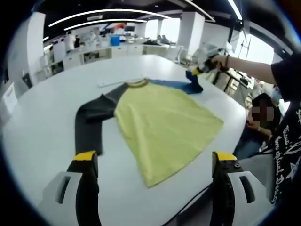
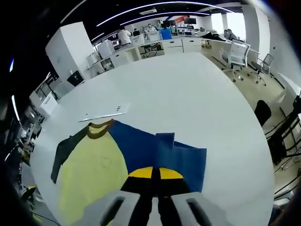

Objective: Fold the garment on the visible template until the final outline fits inside the template.

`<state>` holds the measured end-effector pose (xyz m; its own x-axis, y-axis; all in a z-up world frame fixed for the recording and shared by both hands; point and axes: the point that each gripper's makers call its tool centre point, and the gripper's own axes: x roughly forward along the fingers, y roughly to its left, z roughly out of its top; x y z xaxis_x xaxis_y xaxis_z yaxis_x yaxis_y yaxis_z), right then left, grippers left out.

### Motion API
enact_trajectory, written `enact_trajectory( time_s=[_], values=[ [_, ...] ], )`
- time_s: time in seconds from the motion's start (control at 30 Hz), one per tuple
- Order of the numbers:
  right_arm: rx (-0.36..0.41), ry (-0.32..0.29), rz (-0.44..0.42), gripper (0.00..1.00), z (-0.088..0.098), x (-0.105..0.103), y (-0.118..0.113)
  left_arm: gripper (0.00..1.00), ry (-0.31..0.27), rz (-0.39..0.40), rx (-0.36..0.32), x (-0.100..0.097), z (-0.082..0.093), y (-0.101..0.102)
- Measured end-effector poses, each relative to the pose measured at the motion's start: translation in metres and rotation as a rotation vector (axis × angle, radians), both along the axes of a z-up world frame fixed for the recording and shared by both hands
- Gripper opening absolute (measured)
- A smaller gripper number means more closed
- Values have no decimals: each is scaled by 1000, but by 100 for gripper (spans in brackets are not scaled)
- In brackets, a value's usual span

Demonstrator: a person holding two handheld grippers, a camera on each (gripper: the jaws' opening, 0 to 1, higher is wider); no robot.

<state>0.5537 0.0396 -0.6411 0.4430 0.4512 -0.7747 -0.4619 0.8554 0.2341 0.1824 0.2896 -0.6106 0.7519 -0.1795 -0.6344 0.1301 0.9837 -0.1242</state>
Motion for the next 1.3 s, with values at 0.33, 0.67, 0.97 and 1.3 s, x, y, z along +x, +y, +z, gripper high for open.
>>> enact_trajectory(
  time_s=[0.33,0.67,0.97,1.3],
  values=[
    [16,4,45,0,2,-6,33,97,5,1,-6,-2,-2,2],
    [29,0,72,0,6,-5,59,97,3,3,-8,-1,-2,5],
    [43,-5,99,0,11,-13,84,96,6,0,-12,0,-5,8],
    [40,-18,156,0,10,-28,123,96,10,-4,-13,0,-6,7]
  ],
)
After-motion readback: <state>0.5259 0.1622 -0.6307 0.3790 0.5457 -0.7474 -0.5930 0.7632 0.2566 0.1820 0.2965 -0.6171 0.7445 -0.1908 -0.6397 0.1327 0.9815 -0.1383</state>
